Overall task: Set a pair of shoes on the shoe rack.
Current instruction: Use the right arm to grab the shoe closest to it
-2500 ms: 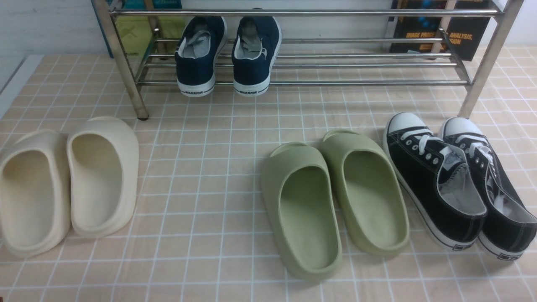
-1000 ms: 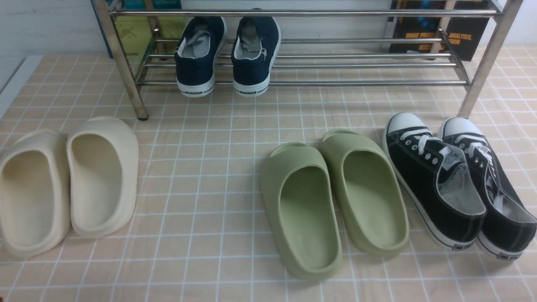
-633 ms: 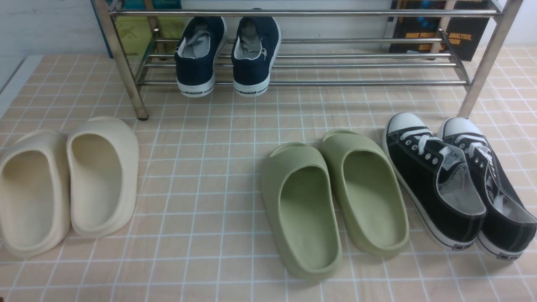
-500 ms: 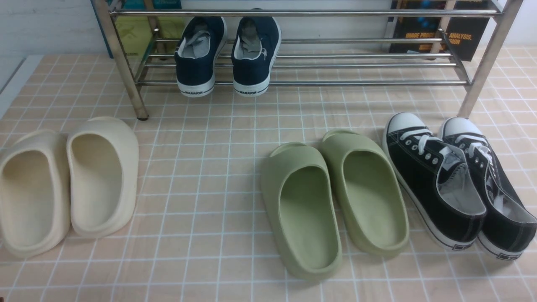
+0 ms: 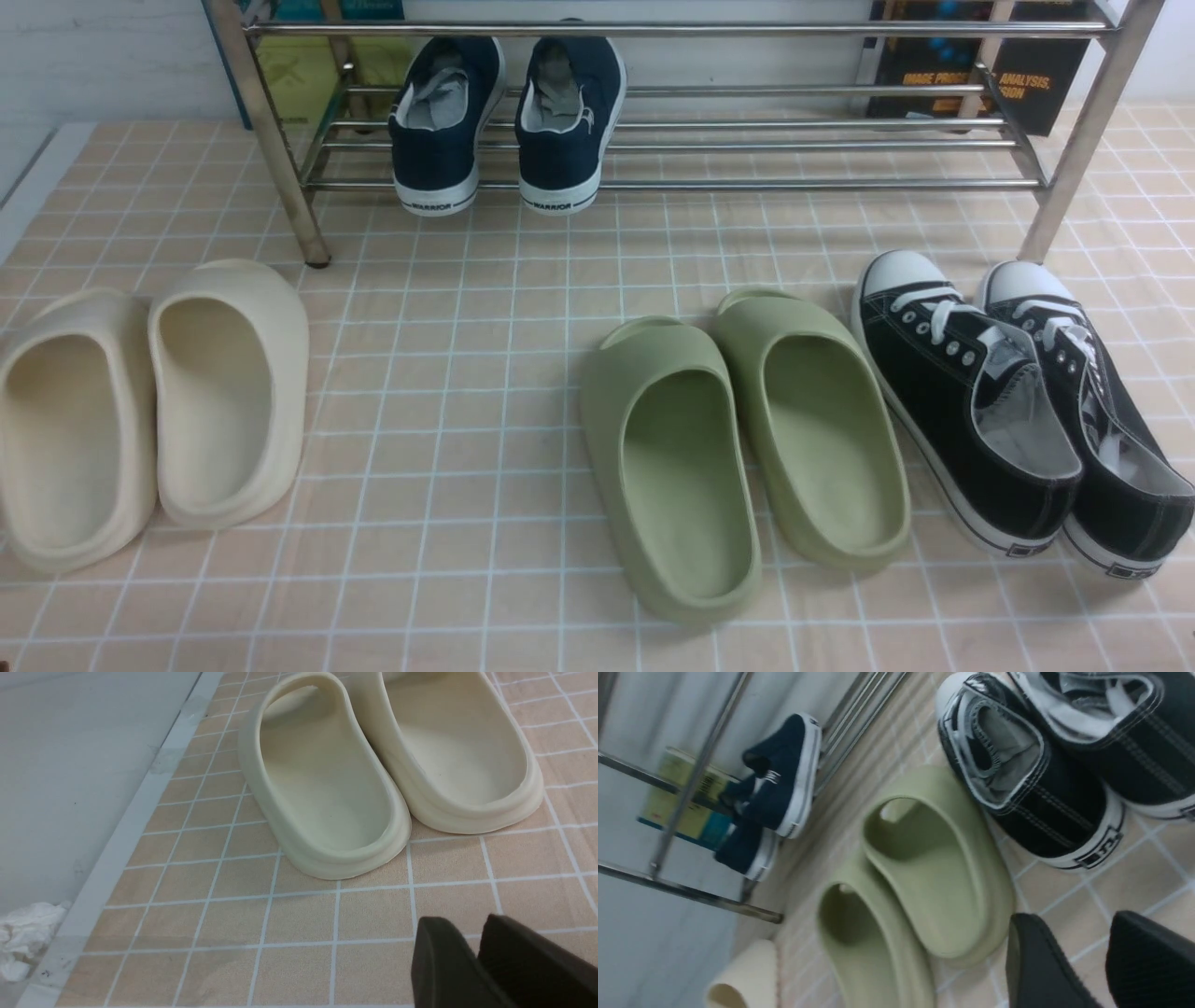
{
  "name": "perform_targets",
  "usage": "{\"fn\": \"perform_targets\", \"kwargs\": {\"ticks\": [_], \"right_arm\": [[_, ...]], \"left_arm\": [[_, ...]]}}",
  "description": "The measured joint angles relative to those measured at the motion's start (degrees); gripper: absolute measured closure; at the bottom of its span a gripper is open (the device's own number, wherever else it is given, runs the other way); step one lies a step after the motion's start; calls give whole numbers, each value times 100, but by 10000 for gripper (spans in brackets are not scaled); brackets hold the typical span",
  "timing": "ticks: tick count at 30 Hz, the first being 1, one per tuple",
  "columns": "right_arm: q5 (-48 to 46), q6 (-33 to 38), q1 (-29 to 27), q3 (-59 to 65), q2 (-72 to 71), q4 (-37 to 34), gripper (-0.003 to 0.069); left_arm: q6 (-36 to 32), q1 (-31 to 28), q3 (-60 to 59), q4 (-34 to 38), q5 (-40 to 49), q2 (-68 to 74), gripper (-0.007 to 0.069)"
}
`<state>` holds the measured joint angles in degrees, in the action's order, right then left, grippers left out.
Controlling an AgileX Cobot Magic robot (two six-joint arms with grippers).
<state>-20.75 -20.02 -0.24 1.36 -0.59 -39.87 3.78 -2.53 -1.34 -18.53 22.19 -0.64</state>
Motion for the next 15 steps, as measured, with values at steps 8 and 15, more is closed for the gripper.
{"fn": "perform_targets", "kwargs": {"ticks": [8, 15], "right_arm": [[96, 59, 0, 0, 0, -187, 419], [-97, 1673, 0, -837, 64, 167, 493]], "left_arm": [[0, 0, 0, 0, 0, 0, 455], [0, 0, 0, 0, 0, 0, 446]]}}
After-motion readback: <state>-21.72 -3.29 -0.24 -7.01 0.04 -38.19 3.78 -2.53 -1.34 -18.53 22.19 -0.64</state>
